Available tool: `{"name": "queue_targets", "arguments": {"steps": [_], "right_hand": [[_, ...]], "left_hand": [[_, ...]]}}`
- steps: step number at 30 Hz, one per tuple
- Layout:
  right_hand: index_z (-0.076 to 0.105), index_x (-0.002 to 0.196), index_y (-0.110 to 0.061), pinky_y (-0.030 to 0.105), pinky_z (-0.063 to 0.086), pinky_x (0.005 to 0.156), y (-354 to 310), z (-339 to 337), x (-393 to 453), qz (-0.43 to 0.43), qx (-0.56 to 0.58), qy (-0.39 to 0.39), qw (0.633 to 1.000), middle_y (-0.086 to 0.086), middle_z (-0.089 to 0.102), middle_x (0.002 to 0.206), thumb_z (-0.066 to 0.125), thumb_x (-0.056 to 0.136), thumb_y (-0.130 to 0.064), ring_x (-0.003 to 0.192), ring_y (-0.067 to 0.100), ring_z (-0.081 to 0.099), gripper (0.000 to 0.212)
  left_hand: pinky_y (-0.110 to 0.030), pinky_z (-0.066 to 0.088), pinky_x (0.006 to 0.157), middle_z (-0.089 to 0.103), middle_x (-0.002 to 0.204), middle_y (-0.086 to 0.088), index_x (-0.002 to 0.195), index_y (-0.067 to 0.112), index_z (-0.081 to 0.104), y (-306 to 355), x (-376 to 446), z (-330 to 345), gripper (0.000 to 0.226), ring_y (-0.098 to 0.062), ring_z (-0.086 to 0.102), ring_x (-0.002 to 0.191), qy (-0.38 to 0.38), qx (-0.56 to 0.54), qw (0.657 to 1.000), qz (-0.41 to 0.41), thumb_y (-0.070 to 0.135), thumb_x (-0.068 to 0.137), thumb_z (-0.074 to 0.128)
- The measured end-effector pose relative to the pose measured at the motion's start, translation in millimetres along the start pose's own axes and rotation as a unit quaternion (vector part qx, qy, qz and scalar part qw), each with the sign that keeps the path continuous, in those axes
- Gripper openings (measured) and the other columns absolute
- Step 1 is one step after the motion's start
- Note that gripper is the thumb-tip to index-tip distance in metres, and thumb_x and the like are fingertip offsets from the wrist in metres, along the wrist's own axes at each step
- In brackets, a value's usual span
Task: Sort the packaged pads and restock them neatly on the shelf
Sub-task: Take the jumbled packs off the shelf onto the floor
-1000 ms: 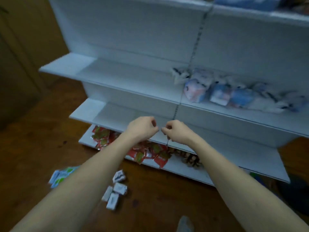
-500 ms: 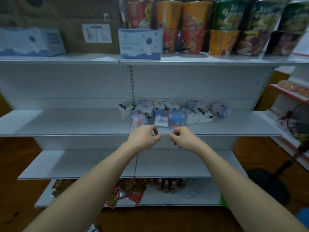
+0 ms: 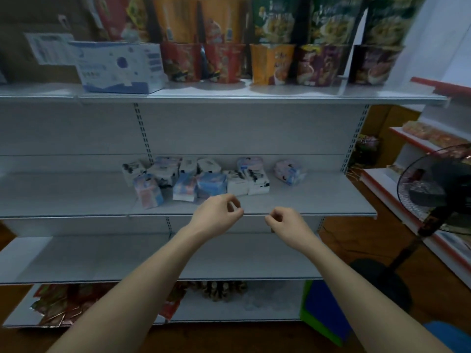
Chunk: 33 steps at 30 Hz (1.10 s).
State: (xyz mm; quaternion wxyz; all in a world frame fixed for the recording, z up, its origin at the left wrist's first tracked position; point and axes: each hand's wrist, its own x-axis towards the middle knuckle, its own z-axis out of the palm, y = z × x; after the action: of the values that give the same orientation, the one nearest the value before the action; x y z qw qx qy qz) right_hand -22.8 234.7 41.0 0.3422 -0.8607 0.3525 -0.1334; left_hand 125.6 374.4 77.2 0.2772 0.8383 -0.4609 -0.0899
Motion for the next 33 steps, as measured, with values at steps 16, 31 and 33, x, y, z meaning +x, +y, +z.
{"name": "queue_targets", "arguments": {"steps": [16, 31, 33], "right_hand": [[0.043, 0.121, -0.017, 0.039, 0.053, 0.074, 45, 5, 182, 0.119, 0.058, -0.057, 0.990, 0.001, 0.056, 0.101, 0.055, 0.093, -0.043, 0.082, 0.018, 0.057, 0.039], [0.029, 0.130, -0.009, 0.037, 0.051, 0.081, 51, 46, 307, 0.195, 0.116, -0.036, 0.973, 0.004, 0.047, 0.120, 0.073, 0.084, -0.045, 0.099, 0.021, 0.053, 0.073], [0.037, 0.128, -0.007, 0.029, 0.051, 0.069, 57, 41, 310, 0.217, 0.136, -0.056, 0.965, 0.004, 0.051, 0.115, 0.076, 0.081, -0.045, 0.092, 0.016, 0.054, 0.072]], "left_hand": [[-0.029, 0.047, 0.087, 0.055, 0.135, -0.003, 0.137, 0.024, 0.049, -63, 206, 25, 0.060, -0.024, 0.058, 0.112, -0.114, 0.065, 0.991, -0.009, 0.041, 0.084, 0.071], [-0.040, 0.039, 0.097, 0.049, 0.132, -0.006, 0.134, 0.017, 0.040, -96, 312, 87, 0.084, -0.027, 0.047, 0.120, -0.183, 0.250, 0.949, 0.056, 0.055, 0.069, 0.078], [-0.041, 0.036, 0.104, 0.039, 0.144, -0.007, 0.148, 0.019, 0.027, -96, 312, 90, 0.097, -0.028, 0.038, 0.131, -0.188, 0.239, 0.952, 0.047, 0.056, 0.072, 0.076]]}}
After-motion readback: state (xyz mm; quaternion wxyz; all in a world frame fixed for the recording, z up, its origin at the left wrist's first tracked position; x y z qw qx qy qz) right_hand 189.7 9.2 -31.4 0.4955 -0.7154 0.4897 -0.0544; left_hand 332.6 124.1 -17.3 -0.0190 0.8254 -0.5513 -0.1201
